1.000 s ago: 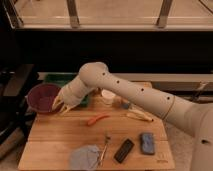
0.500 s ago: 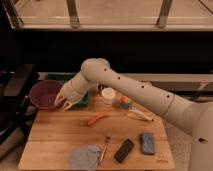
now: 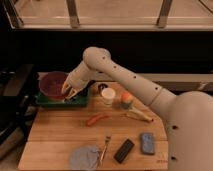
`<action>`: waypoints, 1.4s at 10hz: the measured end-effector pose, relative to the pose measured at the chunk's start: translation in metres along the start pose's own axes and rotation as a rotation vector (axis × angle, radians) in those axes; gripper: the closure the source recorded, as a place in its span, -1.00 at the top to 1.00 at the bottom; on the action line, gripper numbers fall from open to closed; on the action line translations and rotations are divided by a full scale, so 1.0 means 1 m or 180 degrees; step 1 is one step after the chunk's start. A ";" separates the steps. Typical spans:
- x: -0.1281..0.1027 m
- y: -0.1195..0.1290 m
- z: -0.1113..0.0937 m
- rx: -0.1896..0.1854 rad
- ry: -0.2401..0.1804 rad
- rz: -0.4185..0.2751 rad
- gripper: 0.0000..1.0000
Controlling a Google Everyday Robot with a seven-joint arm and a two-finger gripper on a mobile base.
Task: Stack bowls into tray
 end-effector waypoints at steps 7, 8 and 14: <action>0.082 -0.014 0.007 0.0009 -0.0132 -0.0081 -1.00; 0.078 -0.016 0.009 -0.0016 -0.0128 -0.0133 -1.00; 0.119 -0.064 0.056 -0.0158 -0.0219 -0.0542 -1.00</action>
